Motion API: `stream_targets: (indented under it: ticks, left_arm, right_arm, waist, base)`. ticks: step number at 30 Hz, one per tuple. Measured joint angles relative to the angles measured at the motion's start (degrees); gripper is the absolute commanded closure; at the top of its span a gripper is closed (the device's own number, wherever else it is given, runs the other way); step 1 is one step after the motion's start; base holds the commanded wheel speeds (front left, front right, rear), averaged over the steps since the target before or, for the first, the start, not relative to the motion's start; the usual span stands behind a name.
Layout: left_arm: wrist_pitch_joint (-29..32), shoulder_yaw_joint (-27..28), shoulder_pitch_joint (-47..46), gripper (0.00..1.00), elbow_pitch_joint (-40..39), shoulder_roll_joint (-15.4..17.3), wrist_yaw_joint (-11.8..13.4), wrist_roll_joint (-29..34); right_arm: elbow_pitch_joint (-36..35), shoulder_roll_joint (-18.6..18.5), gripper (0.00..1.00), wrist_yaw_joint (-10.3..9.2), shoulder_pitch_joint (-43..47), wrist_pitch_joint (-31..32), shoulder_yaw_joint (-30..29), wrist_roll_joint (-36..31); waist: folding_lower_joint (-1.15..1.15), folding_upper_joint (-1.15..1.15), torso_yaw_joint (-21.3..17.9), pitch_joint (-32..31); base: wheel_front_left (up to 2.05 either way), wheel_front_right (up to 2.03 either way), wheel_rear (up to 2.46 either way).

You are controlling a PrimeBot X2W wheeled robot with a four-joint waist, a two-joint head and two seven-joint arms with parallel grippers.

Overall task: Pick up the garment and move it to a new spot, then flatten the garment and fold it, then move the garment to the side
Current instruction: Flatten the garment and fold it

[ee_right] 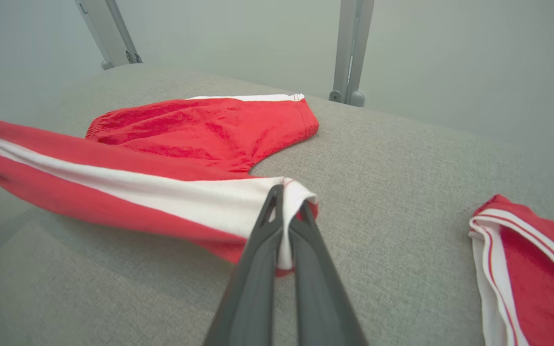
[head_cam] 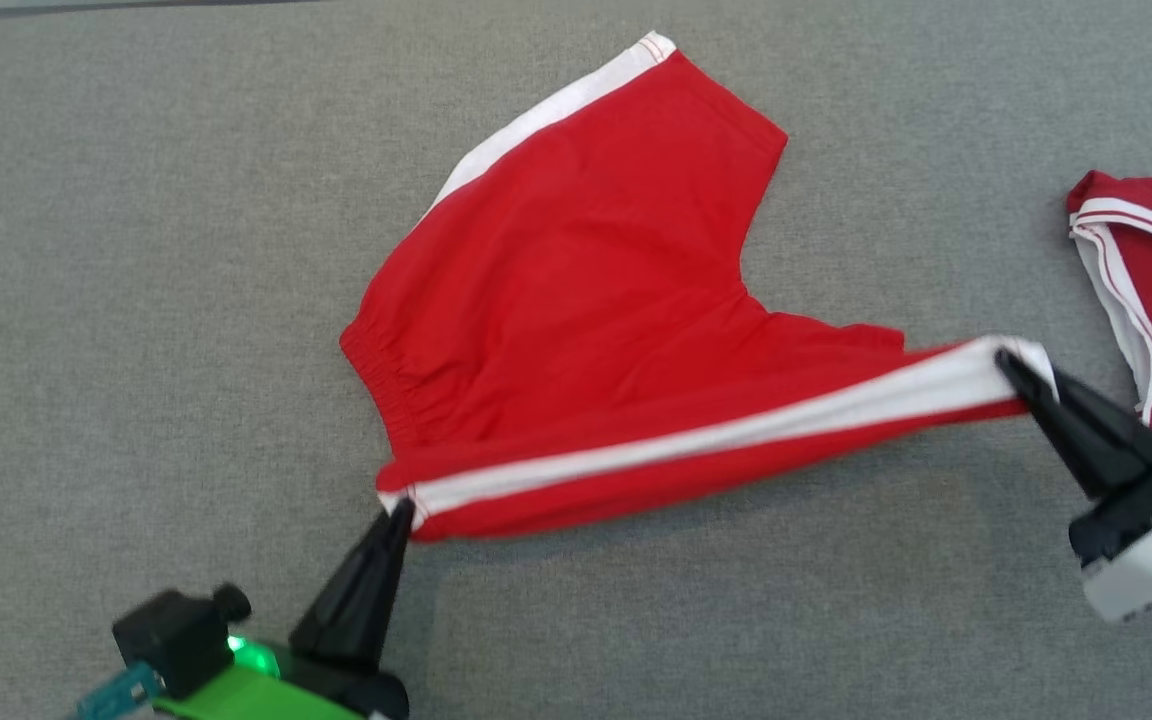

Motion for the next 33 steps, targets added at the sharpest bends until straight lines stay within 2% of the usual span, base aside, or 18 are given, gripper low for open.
stream_targets:
  ticks: [3,7,13,17,23,33]
  left_arm:
    - [3.8,0.9,-7.2,1.0,-2.5,0.4,1.0,0.4]
    - [9.2,1.0,-17.0,1.0,-3.3,-0.7,1.5,0.2]
    - [13.7,0.4,-30.6,1.0,4.1,-5.2,2.1,0.4]
    - [14.0,0.5,-36.7,1.0,10.3,-8.5,2.0,0.2]
    - [12.4,0.7,-41.9,1.0,18.1,-12.6,1.9,-0.1]
    - [7.9,0.8,-44.6,1.0,23.6,-16.2,0.5,0.0]
  right_arm:
    - [0.3,-0.6,1.0,0.0,-10.3,3.8,2.2,1.0]
    - [4.9,-0.7,1.0,-0.01,-24.6,8.0,6.4,2.4]
    - [15.5,0.4,1.0,-0.02,-41.9,12.4,14.2,3.5]
    - [22.5,2.7,1.0,-0.01,-50.3,12.8,18.9,5.4]
    - [30.3,3.7,1.0,-0.01,-58.7,11.9,24.7,8.0]
    - [37.1,3.5,1.0,-0.01,-67.7,9.7,31.7,11.0]
  waist:
    - [0.0,0.0,0.4,2.0]
    - [0.0,0.0,1.2,5.6]
    - [0.0,0.0,5.5,10.7]
    - [0.0,0.0,9.0,13.0]
    - [0.0,0.0,12.9,15.5]
    - [0.01,0.0,15.9,17.8]
  base:
    - [0.0,0.0,0.0]
    - [0.0,0.0,0.0]
    - [0.0,0.0,0.0]
    - [0.0,0.0,0.0]
    - [0.0,0.0,0.0]
    - [0.0,0.0,0.0]
